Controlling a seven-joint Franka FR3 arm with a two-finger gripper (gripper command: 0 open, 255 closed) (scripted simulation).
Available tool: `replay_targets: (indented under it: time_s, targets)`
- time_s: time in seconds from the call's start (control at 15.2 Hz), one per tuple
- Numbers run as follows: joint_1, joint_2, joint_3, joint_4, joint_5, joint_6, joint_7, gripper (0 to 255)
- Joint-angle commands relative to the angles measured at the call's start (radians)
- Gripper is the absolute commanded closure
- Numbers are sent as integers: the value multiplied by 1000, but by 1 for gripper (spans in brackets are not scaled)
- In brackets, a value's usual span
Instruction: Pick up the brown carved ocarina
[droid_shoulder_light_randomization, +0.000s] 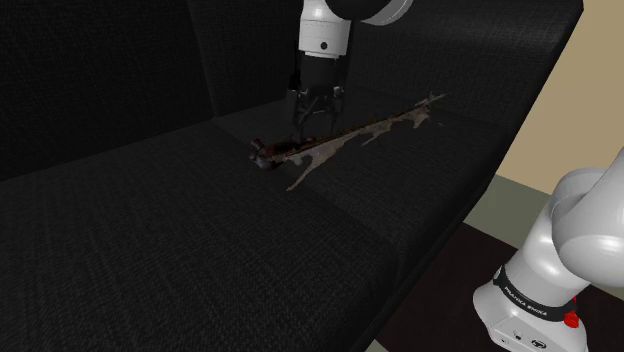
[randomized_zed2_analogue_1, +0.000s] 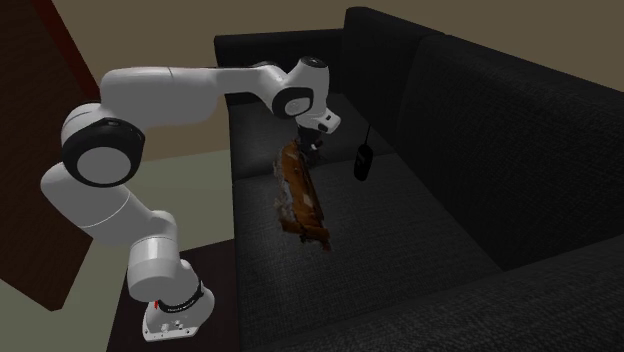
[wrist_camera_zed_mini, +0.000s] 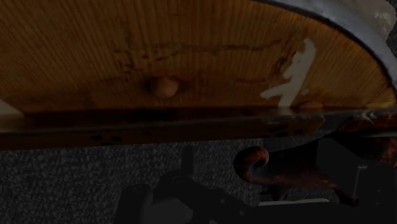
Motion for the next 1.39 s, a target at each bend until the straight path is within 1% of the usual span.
replay_targets:
  time_s: [0.0,0.59,1.32]
  targets:
    - [0,2,0,-10,0,1,-1,255]
    - [0,2,0,-6,0,-3,0,255]
    - [-3,9,-5,148,-7,-149,21,255]
